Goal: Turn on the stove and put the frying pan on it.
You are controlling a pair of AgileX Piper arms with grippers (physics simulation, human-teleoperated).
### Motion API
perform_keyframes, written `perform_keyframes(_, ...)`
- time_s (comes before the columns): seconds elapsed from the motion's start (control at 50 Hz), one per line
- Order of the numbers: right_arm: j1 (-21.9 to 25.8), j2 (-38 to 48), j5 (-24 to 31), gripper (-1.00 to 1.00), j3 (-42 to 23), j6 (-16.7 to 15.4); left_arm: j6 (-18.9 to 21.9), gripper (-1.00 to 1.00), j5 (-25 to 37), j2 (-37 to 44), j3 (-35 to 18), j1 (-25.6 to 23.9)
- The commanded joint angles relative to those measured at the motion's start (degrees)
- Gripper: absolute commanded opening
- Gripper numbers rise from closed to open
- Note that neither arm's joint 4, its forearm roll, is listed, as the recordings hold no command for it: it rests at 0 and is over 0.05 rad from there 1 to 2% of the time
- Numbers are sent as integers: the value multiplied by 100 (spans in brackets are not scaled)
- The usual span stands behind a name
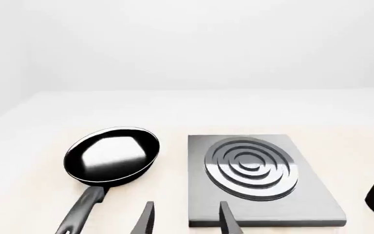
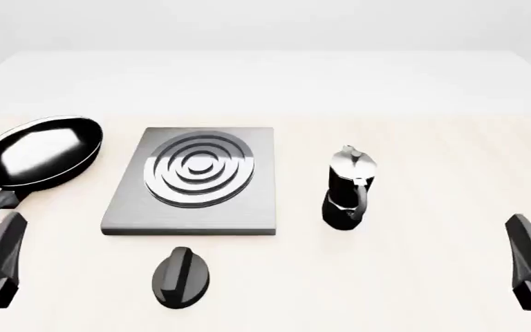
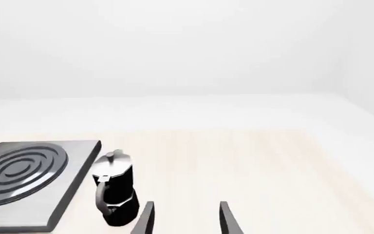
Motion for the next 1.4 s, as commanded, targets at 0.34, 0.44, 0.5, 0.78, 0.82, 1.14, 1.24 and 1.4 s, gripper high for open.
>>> perform_keyframes(0.34,266,138,-320,100,154,-108,-363,100,-99,542,-258,-863)
perform_keyframes(0.44,327,133,-365,100,152,-120,-44,100,9,1040,-384,-1326)
perform_keyframes(0.5,392,139,-374,100,152,-75,-285,100,232,1274,-574,-1565)
perform_keyframes(0.78,493,-106,-141,100,-5,23,-116,100,1177,1682,-1036,-2258)
perform_keyframes(0.82,494,-121,-129,100,-9,60,-121,100,1281,1796,-1041,-2451)
perform_keyframes(1.14,532,-156,-125,100,19,101,-549,100,1518,2465,-931,-3346)
perform_keyframes(1.24,529,-148,-123,100,1,125,-559,100,1223,2753,-725,-3477)
perform_keyframes(1.4,511,-156,-152,100,60,145,-563,100,773,3152,-528,-3585)
